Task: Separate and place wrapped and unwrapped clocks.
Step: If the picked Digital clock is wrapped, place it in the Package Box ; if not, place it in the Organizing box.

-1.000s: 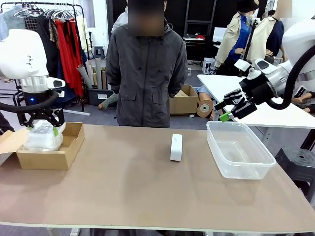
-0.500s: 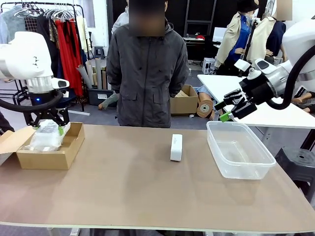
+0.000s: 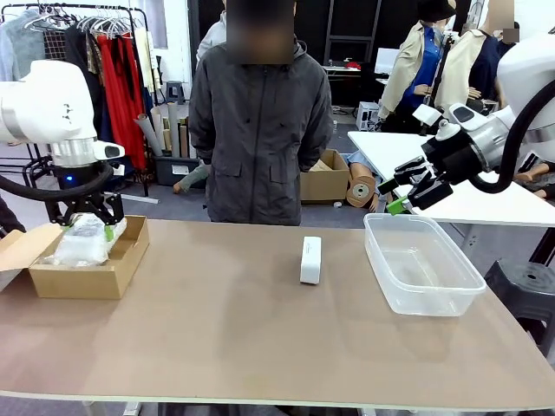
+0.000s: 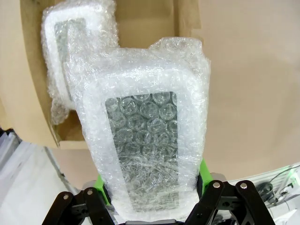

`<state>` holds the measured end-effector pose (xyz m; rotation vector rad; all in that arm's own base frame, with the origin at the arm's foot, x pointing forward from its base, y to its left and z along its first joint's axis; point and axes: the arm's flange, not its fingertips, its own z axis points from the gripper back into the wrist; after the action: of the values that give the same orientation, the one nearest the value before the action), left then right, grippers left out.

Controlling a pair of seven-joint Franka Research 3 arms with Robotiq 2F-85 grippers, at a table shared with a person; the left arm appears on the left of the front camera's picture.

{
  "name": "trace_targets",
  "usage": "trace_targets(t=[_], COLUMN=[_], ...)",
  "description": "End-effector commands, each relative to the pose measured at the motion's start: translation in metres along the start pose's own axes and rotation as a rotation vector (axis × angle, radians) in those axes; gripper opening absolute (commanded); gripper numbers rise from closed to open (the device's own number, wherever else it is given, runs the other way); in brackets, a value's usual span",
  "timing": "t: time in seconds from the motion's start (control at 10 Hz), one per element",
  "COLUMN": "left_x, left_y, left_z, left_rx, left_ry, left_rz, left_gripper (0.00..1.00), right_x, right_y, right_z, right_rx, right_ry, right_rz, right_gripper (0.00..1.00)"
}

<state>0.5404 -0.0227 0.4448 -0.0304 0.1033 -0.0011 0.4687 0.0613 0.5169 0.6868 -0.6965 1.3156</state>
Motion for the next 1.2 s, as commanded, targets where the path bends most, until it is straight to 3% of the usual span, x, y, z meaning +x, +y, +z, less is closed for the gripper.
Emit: trace_targets(t=[0.0, 0.5, 1.1], left_x=[0.017, 0.031, 0.060], left_y=[0.008, 0.011, 0.019], left_z=[0.003, -0.011, -0.033], left_rx=[-0.001, -0.003, -0.016], left_ry=[0.003, 0.009, -0.052], left_rz=[-0.054, -0.066, -0.163], left_gripper=[0.00, 0.00, 0.00], right_x=[0.000, 0.000, 0.000], right_y=[0.001, 0.001, 0.001], right_z=[0.000, 0.000, 0.000], right_rx=[0.001, 0.001, 0.001], right_ry=[-0.001, -0.001, -0.001], right_rz=[0.004, 0.004, 0.004], right_gripper=[1.00, 1.00, 1.00])
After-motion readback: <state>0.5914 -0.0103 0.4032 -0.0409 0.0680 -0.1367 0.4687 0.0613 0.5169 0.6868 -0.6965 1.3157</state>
